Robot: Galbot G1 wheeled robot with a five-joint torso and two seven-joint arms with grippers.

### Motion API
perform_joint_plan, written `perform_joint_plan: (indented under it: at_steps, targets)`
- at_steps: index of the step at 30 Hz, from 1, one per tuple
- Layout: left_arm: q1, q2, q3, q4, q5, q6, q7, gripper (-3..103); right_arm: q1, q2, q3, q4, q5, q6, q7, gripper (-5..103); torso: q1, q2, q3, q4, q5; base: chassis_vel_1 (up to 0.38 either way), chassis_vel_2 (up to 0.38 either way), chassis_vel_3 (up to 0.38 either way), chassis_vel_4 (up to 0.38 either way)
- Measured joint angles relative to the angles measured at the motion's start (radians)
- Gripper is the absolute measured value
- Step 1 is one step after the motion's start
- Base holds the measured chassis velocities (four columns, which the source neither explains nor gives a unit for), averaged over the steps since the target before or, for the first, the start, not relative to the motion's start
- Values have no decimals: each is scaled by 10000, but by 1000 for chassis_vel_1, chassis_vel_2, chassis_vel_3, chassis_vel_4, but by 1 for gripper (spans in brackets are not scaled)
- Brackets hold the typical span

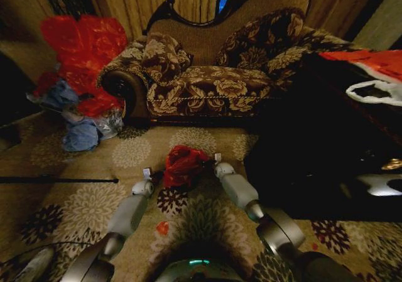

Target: Place a garbage bag over the trash bin.

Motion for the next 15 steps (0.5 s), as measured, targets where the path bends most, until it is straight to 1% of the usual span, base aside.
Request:
perform_joint_plan:
  at_steps: [6,9,15]
  targets:
    - [92,-6,-16,-74,2,30,7,0,-96,104,185,-284,-546,163,-159,0,0,0,0,-1,-1,0,0,0,0]
    - [181,-1,-31,-113,2,24,8,0,-318,96,247,-373,-997,421,-260,0,0,0,0,0,-1,0,0,0,0]
    - [301,21,-34,-56,8,-77,-13,0,-713,33,347,-367,-1348,724,-299,0,0,0,0,-1,0,0,0,0,0]
